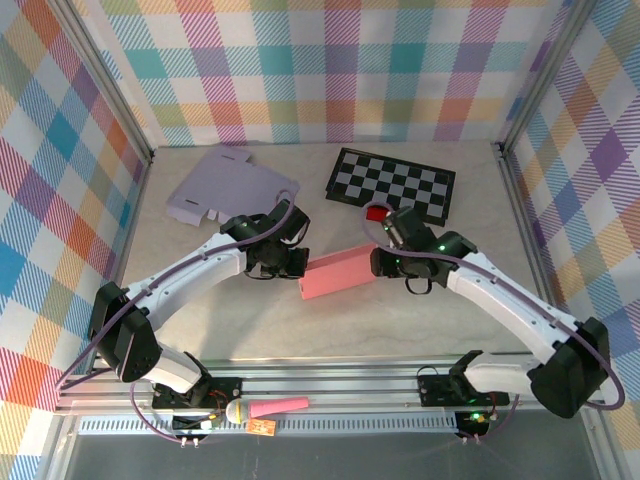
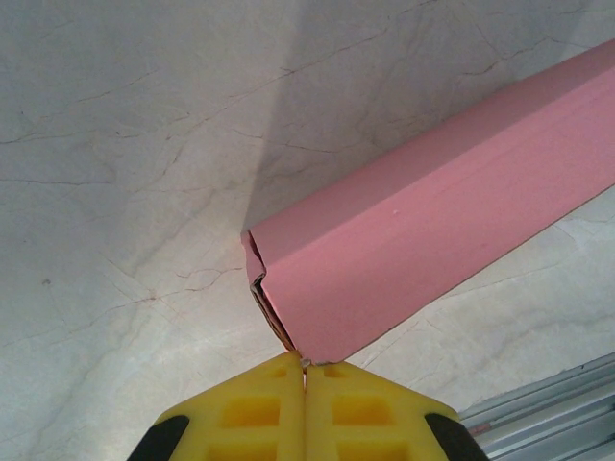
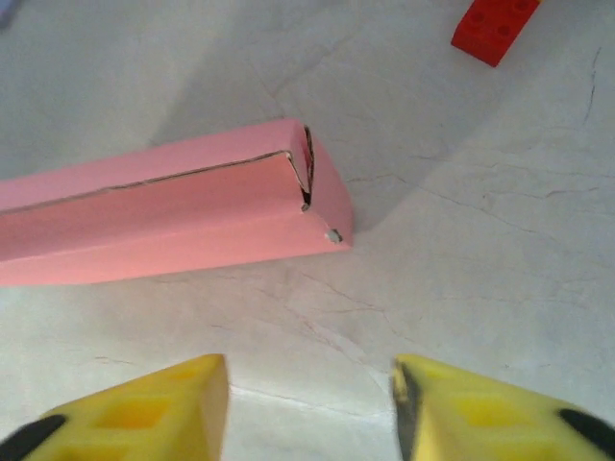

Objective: Fold the paper box

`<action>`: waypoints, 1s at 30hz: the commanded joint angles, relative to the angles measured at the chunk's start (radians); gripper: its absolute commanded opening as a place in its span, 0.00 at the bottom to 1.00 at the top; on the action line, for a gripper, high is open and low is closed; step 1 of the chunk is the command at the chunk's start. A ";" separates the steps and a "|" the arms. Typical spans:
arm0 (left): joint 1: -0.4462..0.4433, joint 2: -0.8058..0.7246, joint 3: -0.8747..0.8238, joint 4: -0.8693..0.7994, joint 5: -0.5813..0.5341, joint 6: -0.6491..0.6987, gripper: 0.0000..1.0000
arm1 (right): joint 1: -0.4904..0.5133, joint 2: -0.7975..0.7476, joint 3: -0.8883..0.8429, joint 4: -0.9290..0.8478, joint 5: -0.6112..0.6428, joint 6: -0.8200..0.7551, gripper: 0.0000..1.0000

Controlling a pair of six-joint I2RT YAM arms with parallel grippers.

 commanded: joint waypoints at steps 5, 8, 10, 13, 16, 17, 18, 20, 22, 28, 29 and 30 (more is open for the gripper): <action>-0.010 -0.003 -0.017 -0.023 0.018 0.020 0.00 | -0.038 -0.097 -0.020 0.109 -0.081 0.651 0.70; -0.013 0.004 -0.010 -0.024 0.018 0.021 0.00 | -0.079 -0.084 -0.064 0.205 -0.134 0.853 0.72; -0.014 0.005 -0.006 -0.026 0.017 0.021 0.00 | -0.099 -0.072 -0.098 0.255 -0.164 0.961 0.73; -0.016 0.005 -0.004 -0.024 0.015 0.021 0.00 | -0.118 -0.056 -0.165 0.360 -0.186 1.066 0.73; -0.016 0.007 -0.002 -0.024 0.016 0.021 0.00 | -0.138 -0.031 -0.215 0.461 -0.213 1.117 0.72; -0.015 0.008 -0.002 -0.024 0.015 0.021 0.00 | -0.140 -0.023 -0.226 0.483 -0.214 1.122 0.70; -0.015 0.008 -0.001 -0.024 0.016 0.021 0.00 | -0.145 -0.017 -0.229 0.490 -0.216 1.122 0.69; -0.016 0.012 0.004 -0.026 0.017 0.021 0.00 | -0.151 -0.010 -0.240 0.503 -0.223 1.122 0.65; -0.016 0.016 0.008 -0.027 0.018 0.023 0.00 | -0.154 -0.003 -0.253 0.514 -0.237 1.121 0.60; -0.017 0.016 0.014 -0.027 0.020 0.019 0.00 | -0.156 0.000 -0.295 0.503 -0.256 1.105 0.45; -0.017 0.015 0.016 -0.029 0.021 0.017 0.00 | -0.156 -0.001 -0.305 0.500 -0.256 1.105 0.43; -0.017 0.013 0.016 -0.030 0.023 0.011 0.00 | -0.157 -0.003 -0.309 0.494 -0.256 1.103 0.40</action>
